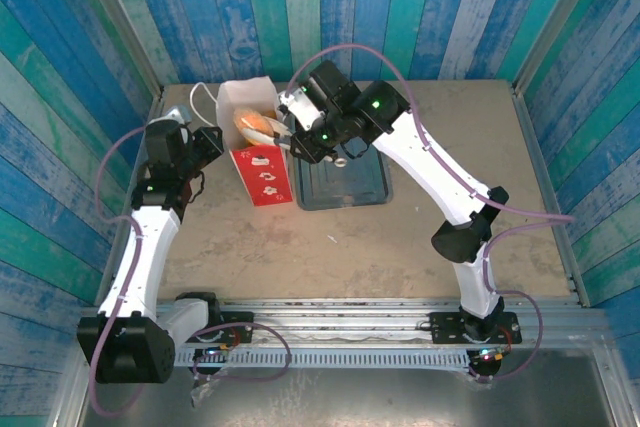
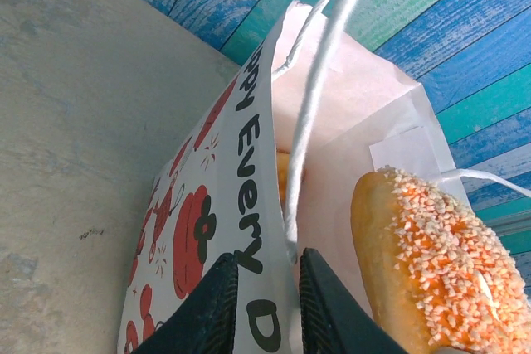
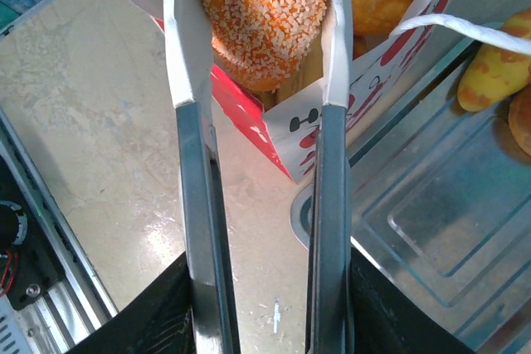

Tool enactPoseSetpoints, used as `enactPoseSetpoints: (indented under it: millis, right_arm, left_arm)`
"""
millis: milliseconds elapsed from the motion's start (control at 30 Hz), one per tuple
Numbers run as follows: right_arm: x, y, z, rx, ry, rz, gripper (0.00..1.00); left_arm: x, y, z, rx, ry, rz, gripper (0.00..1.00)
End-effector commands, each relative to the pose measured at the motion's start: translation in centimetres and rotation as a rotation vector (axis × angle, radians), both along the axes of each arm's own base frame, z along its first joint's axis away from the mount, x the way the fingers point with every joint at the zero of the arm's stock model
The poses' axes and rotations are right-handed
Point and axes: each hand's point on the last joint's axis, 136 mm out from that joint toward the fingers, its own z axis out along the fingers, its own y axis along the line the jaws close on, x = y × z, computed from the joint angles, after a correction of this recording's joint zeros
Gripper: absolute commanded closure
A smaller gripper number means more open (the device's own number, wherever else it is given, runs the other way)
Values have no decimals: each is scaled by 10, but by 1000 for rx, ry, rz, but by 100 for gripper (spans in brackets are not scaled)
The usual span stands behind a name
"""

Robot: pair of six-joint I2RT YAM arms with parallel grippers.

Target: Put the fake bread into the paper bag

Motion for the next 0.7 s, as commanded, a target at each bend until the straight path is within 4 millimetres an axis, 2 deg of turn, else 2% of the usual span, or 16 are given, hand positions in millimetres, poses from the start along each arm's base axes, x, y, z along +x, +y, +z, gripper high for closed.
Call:
enactPoseSetpoints:
  millis: [0,400,567,667]
  right_arm:
    - [0,3,2,15,8,18,54]
    - [7,2,22,72,-29,-14,44]
    - [9,-2,30,82,-47,-32,44]
    - [9,-7,41,96,-71,-43,45]
  left_arm:
    - [-5,3,2,12,-11,9,77]
    - [-5,-1,5,-1,-25,-9,78]
    - [-5,-1,7,-2,-31,-12,78]
    - [-6,-2,9,-7,-35,-18,73]
